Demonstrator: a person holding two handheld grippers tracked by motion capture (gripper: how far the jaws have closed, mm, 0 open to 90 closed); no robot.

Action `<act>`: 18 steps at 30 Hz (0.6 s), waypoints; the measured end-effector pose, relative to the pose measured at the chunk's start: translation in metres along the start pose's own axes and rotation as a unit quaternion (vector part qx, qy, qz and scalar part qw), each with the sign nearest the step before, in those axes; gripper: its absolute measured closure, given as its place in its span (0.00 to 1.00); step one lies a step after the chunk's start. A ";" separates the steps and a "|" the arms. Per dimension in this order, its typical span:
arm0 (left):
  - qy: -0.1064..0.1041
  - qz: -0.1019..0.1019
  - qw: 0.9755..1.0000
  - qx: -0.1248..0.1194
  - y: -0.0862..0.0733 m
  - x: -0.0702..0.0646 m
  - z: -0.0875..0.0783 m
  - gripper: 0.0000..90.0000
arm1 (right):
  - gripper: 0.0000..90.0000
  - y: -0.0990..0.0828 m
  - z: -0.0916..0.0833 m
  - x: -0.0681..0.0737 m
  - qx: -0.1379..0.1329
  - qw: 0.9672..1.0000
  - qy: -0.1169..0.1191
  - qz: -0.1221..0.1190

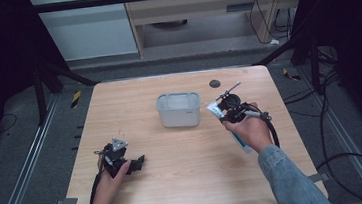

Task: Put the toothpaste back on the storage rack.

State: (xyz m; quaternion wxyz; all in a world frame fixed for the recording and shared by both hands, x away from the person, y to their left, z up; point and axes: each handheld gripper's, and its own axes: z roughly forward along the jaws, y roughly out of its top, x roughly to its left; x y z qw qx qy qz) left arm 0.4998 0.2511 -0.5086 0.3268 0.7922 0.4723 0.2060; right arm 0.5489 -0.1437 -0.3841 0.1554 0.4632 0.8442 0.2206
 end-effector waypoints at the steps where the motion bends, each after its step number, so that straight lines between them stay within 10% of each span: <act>1: 0.000 0.000 1.000 0.000 0.000 0.000 0.000 0.00 | 0.88 0.001 -0.001 0.001 -0.005 1.000 -0.001 0.001; 18: 0.000 0.000 1.000 0.000 0.000 0.000 0.000 0.00 | 0.88 0.019 -0.018 0.019 -0.117 0.993 -0.006 0.006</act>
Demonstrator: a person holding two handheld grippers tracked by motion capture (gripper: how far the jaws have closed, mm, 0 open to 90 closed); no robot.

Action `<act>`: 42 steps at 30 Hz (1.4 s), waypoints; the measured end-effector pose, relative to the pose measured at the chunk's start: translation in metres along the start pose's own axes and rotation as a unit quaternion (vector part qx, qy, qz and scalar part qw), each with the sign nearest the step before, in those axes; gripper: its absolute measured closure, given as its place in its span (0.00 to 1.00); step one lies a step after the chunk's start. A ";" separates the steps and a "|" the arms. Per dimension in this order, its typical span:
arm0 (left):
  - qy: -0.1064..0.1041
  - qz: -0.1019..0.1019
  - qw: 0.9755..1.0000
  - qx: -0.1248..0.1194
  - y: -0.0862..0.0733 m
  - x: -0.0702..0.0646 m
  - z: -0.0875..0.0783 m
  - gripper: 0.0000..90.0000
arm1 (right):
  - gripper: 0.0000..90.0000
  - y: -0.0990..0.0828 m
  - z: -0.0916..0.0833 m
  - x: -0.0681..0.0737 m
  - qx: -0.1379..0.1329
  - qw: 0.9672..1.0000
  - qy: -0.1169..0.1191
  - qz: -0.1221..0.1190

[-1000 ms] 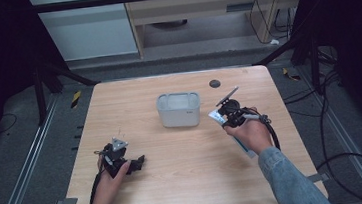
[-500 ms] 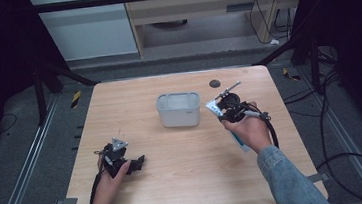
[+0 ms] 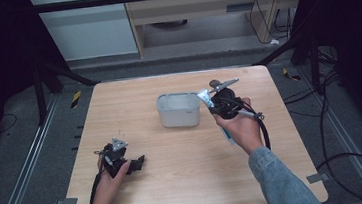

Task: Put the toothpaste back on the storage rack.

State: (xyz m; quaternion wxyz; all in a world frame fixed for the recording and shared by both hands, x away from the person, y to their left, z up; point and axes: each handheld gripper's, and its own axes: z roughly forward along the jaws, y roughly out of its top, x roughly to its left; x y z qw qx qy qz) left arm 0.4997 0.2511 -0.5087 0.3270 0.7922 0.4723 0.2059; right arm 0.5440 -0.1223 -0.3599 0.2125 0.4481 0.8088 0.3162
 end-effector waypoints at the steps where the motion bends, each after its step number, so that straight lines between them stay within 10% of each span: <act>1: 0.000 0.000 1.000 0.000 0.000 0.000 0.000 0.00 | 0.88 0.001 -0.001 0.001 -0.004 1.000 -0.001 -0.001; 17: 0.001 0.001 1.000 -0.001 0.000 0.000 0.000 0.00 | 0.88 0.037 -0.020 0.007 -0.071 0.997 -0.009 0.016; 42: 0.001 0.001 1.000 0.000 0.000 0.000 0.000 0.00 | 0.88 0.081 -0.024 0.028 -0.171 0.984 -0.038 0.023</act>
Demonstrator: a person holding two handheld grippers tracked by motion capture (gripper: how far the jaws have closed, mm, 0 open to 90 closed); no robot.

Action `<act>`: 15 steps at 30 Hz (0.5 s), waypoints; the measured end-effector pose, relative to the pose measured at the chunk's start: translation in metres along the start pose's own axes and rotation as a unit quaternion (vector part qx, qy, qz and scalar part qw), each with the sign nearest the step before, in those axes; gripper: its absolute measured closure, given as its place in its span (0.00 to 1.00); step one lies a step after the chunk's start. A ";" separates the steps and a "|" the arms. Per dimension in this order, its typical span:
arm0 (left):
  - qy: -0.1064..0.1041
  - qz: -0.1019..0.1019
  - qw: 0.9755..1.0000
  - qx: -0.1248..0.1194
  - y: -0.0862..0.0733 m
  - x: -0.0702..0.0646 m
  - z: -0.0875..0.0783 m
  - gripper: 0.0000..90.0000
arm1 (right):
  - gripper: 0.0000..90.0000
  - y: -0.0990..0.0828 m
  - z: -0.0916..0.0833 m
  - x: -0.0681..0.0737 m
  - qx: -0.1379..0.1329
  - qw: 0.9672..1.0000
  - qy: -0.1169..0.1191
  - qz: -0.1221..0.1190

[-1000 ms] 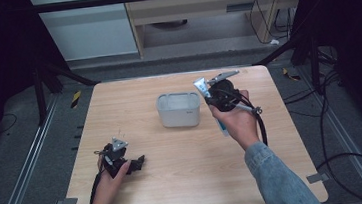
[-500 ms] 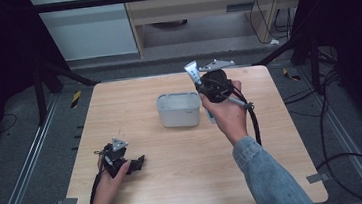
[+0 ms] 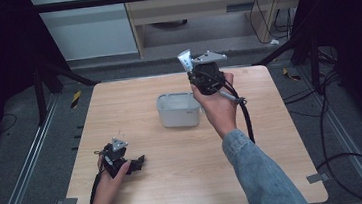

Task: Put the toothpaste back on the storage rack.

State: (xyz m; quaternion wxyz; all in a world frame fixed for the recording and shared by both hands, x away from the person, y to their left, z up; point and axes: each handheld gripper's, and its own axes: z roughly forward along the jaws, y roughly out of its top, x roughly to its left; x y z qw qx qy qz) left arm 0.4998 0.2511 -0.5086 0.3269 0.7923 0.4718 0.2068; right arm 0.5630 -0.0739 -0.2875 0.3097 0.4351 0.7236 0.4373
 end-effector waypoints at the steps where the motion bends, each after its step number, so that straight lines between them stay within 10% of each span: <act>1: 0.000 0.000 1.000 0.000 0.000 0.000 0.000 0.00 | 0.87 0.002 0.001 0.001 -0.002 1.000 -0.001 -0.001; 15: 0.000 0.000 1.000 0.001 0.000 0.000 0.000 0.00 | 0.87 0.021 0.020 0.008 -0.025 1.000 -0.004 -0.006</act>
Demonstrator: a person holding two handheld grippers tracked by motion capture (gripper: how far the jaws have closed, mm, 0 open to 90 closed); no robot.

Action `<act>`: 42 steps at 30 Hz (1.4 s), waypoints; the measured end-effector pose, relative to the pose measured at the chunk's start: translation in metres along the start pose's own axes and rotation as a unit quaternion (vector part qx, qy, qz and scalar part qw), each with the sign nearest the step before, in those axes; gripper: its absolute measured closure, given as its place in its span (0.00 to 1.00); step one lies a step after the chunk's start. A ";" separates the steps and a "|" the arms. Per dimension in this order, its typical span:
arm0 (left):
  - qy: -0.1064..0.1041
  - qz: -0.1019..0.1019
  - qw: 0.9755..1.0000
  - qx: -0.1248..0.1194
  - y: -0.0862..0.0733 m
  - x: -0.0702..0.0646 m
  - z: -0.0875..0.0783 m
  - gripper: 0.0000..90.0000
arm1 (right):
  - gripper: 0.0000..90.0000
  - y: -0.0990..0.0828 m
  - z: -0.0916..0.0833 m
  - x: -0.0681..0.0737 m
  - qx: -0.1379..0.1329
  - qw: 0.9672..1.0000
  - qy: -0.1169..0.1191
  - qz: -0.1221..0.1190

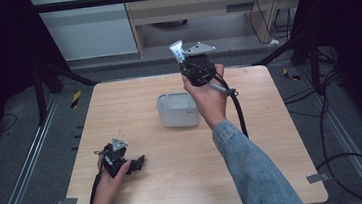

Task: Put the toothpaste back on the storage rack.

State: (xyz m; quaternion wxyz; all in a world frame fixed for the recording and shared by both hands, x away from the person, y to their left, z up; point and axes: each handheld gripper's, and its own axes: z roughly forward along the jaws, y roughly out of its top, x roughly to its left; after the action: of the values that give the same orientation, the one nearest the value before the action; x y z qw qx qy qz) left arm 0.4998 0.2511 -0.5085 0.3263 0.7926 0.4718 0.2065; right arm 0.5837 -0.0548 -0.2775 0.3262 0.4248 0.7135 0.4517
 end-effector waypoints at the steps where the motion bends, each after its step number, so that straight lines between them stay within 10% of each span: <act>1: 0.000 0.000 1.000 0.000 0.000 0.000 0.000 0.00 | 0.87 0.000 0.003 0.000 0.001 1.000 -0.001 0.000; 42: 0.000 0.000 1.000 0.000 0.000 0.000 0.000 0.00 | 0.87 -0.006 0.047 0.014 -0.029 0.999 0.019 0.019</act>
State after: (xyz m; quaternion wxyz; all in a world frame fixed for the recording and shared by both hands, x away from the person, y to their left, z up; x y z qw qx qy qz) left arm 0.4998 0.2511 -0.5085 0.3263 0.7926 0.4718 0.2064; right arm 0.6159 -0.0260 -0.3019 0.3160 0.4197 0.6982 0.4864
